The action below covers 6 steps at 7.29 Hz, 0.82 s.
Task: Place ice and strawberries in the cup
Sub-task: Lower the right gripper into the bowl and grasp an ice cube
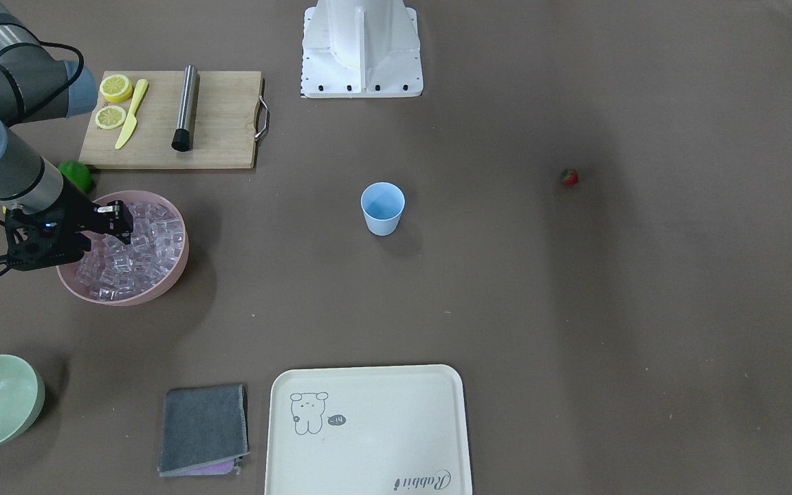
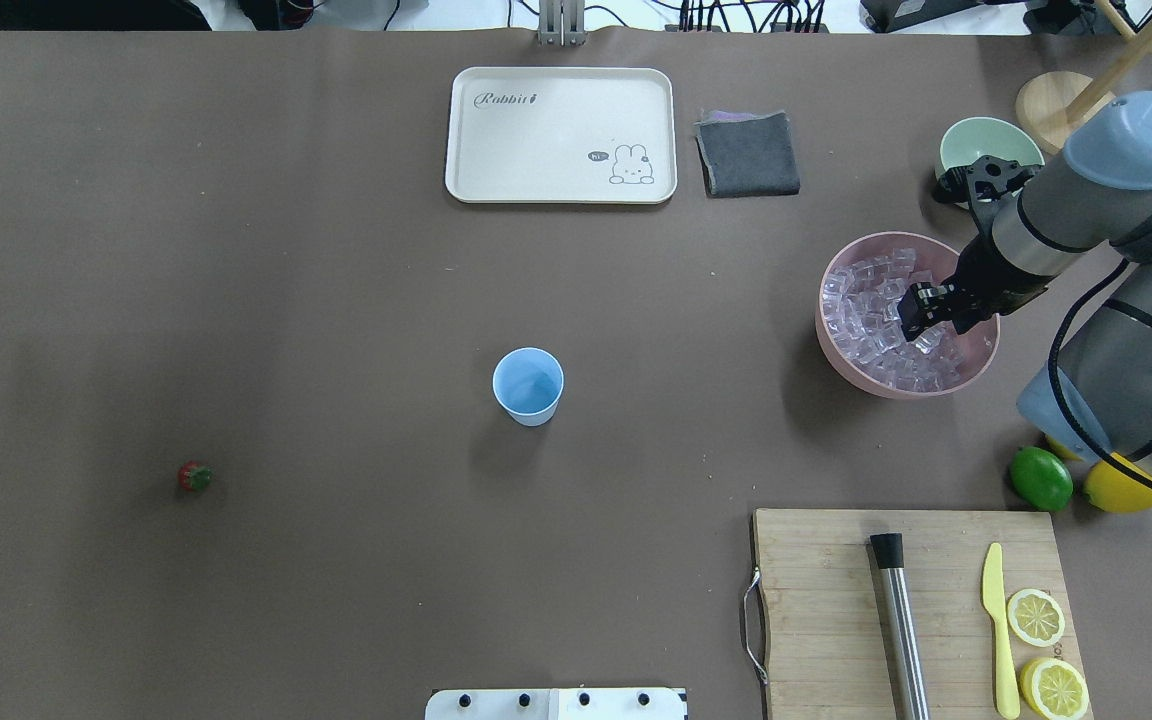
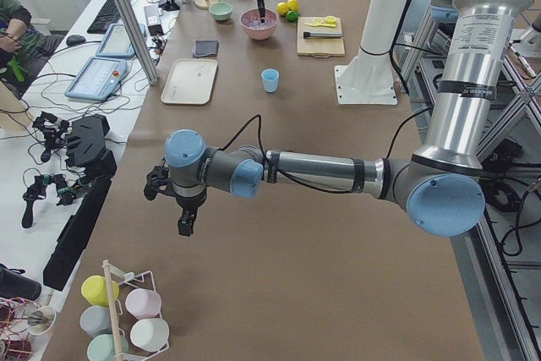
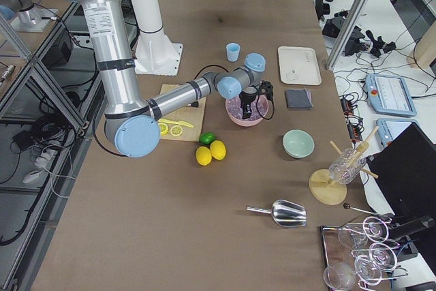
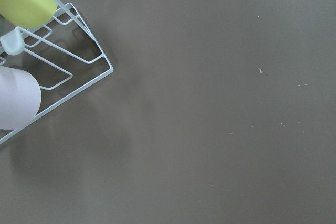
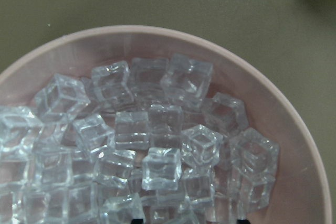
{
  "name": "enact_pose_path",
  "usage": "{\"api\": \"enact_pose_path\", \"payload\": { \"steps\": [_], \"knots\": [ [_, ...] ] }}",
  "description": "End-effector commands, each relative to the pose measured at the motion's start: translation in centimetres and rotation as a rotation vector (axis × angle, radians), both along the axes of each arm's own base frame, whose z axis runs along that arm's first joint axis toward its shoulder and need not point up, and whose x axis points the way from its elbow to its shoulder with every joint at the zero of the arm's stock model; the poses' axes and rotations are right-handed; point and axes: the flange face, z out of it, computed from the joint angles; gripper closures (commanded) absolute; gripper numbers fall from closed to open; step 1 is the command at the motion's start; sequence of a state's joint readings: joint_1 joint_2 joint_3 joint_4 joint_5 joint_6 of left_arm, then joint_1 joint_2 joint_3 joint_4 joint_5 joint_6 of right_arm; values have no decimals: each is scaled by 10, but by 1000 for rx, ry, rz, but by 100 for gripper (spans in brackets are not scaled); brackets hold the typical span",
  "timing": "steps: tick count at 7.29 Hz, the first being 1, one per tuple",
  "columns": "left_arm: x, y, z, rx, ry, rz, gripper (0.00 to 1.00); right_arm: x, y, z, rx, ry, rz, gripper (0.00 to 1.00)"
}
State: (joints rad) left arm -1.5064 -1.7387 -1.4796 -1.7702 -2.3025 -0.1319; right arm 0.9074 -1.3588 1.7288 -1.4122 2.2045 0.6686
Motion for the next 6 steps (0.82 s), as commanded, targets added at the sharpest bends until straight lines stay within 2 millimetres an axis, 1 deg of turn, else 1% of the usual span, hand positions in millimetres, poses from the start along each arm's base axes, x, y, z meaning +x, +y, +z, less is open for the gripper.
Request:
{"api": "enact_pose_path", "payload": {
  "steps": [1,4,6],
  "knots": [
    [0,-2,-3,5,0,0,2,1,-1,1,0,3,2,34],
    [0,-2,-2,3,0,0,2,-10,3,5,-3,11,-14,34],
    [0,-2,-2,3,0,0,2,-13,5,5,-2,11,-21,49]
  ]
}}
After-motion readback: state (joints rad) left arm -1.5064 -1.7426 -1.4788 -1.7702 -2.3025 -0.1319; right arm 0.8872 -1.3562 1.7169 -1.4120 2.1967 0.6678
